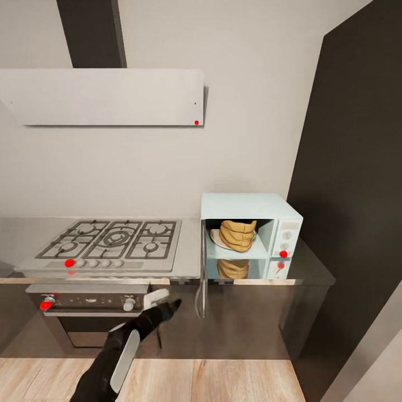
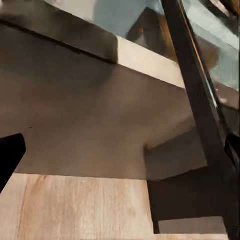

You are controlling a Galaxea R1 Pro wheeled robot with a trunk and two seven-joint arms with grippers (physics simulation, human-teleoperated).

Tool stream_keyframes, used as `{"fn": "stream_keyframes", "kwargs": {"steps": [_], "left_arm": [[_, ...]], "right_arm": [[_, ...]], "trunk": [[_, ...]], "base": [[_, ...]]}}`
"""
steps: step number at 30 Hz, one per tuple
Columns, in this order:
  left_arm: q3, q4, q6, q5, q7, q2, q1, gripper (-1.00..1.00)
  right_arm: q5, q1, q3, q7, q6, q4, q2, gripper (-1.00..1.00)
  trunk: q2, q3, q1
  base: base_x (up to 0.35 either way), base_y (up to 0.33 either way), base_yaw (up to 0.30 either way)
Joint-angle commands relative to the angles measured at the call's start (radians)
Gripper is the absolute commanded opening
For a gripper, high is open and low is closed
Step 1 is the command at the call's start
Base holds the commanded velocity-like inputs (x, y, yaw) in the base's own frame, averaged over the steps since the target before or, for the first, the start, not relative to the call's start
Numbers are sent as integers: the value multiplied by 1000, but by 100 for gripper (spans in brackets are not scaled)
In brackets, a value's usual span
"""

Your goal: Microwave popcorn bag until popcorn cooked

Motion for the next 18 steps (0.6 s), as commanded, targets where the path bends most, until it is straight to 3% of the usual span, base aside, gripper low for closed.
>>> {"fn": "stream_keyframes", "kwargs": {"steps": [1,3,6,10,18], "left_arm": [[1,-2,-1,4,-61,-4,-10,100],[1,-26,-1,1,-129,-3,-21,100],[4,-52,9,-7,-150,10,-24,100],[6,-62,6,-5,-156,28,-25,100],[-2,-55,-36,0,-156,17,-25,100]], "right_arm": [[8,-1,-8,-1,-7,3,-1,100],[9,-1,-8,-1,-9,3,-1,100],[10,-1,-6,-1,-9,3,1,100],[10,-1,-7,-1,-14,3,-1,100],[11,-1,-8,0,-13,3,2,100]], "trunk": [[-2,-2,1],[-2,-2,1],[-2,-2,1],[-2,-2,1],[-2,2,1]], "base": [[0,0,0],[0,0,0],[0,0,0],[0,0,0],[0,0,-86]]}}
